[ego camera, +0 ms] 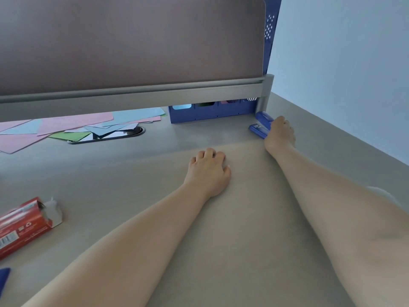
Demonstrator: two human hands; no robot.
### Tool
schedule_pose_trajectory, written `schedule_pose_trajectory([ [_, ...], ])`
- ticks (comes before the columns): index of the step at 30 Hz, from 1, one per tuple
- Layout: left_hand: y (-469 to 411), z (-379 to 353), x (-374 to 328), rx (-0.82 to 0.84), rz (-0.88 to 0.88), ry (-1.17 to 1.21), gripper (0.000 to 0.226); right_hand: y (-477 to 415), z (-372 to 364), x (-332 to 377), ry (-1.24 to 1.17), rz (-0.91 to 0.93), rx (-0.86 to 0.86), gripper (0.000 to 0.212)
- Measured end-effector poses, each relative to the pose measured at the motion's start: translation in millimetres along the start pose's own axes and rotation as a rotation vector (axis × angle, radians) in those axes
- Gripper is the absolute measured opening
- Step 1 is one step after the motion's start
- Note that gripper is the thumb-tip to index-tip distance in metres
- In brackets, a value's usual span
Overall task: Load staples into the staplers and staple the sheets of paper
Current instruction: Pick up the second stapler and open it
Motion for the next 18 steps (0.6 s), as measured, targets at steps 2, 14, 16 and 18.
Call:
schedule_pose_trajectory([
  [2, 1, 2, 0, 0.0, 0.01, 0.006, 0.042, 22, 5, 4, -0.042, 0.043, 0.039, 0.038],
  [14, 80, 41, -3, 0.003, 0.038, 0.845, 0.043, 191, 56, 22, -0.315, 0.344, 0.431, 0.024],
  [16, 112, 55, -2, -0.003, 0.024, 0.841, 0.026, 224, 64, 36, -0.312, 0.426, 0.501, 0.026],
  [18, 149, 67, 11, -0.043, 0.077, 0.818, 0.018, 257, 65, 47, -0.325, 0.485, 0.578, 0.029],
])
Point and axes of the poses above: each hand's wrist, its own y-axis away from the middle knuckle, its own z-axis out of the back of the hand, x = y × z, the point moved 10 cm from there along -y, towards the middle knuckle, and after that the axes turned 8 degrees about -z, right-handed, at the moved point
